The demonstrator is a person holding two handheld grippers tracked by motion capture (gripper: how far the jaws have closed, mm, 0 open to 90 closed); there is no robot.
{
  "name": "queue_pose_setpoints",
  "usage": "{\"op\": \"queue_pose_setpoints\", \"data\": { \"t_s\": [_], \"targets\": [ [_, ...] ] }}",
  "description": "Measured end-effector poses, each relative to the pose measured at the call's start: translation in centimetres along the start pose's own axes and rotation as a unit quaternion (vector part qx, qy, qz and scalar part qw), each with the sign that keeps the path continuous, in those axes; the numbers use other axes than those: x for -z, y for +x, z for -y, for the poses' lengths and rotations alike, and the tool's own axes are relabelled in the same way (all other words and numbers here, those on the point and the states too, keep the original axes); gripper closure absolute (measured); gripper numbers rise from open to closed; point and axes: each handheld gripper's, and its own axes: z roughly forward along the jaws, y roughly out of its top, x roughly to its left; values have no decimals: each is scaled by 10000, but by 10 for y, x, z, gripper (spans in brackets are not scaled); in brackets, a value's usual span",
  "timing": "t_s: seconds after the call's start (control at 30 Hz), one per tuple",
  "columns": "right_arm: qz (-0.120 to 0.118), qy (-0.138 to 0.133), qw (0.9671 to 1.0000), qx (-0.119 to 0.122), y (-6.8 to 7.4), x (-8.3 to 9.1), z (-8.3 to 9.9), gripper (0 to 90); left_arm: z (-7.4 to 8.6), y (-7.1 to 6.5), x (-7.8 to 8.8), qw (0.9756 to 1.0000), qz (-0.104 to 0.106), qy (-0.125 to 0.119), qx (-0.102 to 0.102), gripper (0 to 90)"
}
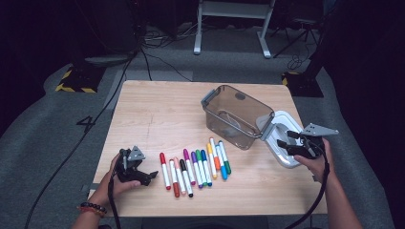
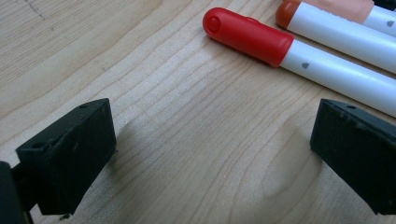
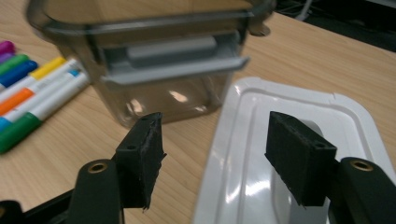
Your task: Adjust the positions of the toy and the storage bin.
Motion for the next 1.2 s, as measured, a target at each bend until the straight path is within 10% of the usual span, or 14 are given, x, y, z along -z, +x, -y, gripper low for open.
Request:
{"op": "queue_pose_setpoints", "data": {
  "t_s": [0.37, 0.73, 1.2],
  "targets": [
    [-612, 326, 9974, 219, 44, -24, 12, 388, 0, 0, 0, 10000, 3, 3, -7, 4],
    [-1267, 587, 9852, 1000, 123, -76, 10, 407, 0, 0, 0, 10000, -19, 0, -14, 4],
    [-1226, 590, 9871, 848, 136, -104, 4, 433, 0, 0, 0, 10000, -17, -5, 11, 4]
  ]
}}
